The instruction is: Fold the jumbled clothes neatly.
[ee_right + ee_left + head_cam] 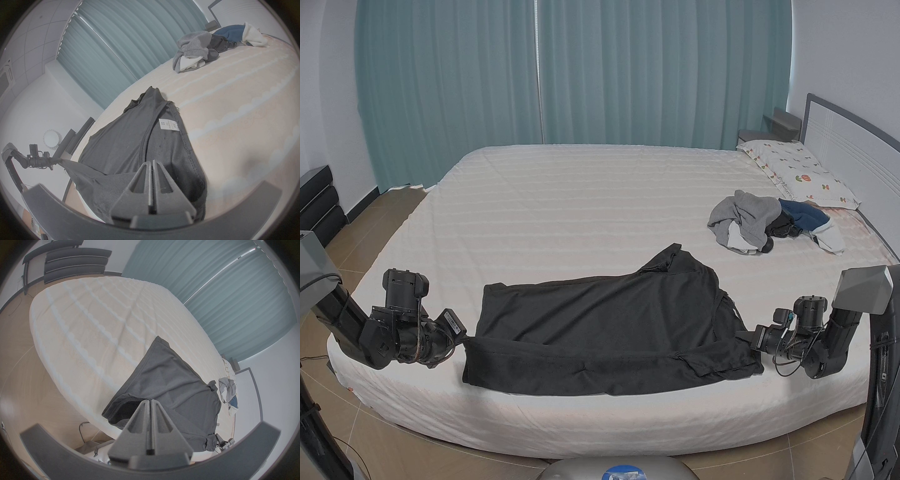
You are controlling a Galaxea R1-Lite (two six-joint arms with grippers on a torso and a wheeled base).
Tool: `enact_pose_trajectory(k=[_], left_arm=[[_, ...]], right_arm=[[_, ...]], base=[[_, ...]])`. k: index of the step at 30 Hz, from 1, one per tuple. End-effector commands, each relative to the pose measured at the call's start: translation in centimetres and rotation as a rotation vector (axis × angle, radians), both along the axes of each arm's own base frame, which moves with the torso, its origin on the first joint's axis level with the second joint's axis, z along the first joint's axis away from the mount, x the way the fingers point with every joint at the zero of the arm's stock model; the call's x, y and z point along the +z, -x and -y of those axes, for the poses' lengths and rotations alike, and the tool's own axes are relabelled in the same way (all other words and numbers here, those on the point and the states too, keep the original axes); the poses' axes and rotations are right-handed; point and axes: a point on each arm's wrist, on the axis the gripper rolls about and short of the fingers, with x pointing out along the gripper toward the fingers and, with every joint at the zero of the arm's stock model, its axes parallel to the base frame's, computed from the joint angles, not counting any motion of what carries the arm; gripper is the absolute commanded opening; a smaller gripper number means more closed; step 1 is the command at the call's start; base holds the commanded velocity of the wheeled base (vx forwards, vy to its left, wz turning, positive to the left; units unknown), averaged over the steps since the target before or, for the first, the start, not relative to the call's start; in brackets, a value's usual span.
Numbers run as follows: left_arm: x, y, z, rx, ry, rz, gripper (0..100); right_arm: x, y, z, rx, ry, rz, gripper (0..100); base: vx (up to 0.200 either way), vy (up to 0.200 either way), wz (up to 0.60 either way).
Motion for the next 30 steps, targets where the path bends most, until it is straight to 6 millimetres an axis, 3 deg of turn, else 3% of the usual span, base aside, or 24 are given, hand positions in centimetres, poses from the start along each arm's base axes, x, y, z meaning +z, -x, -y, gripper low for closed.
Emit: enact_pose_trajectory(k=[1,5,20,30], left_arm=[[0.3,0.2,0.0,0.001,0.0,0.008,0],[0.6,0.4,0.0,-0.004,-0.006,0.017,0],[2.7,2.4,-0.5,-0.044,-0.078,0.005,0],[3.4,4.3,-1.0,-0.106,-0.156,-0.05,0]], right_arm=[[0.9,0.2,0.3,-0.008,-0.002,0.022,0],[1.9,1.1,0.4,-0.011,-0.004,0.053,0],[6.8,8.1,2.0,-0.013,-0.051,0.166,0],[8.1,10.4,1.9,0.017,-0.058,0.161,0]], base=[[0.0,0.0,0.0],[0.0,0.0,0.0],[0.0,0.0,0.0],[0.0,0.0,0.0]])
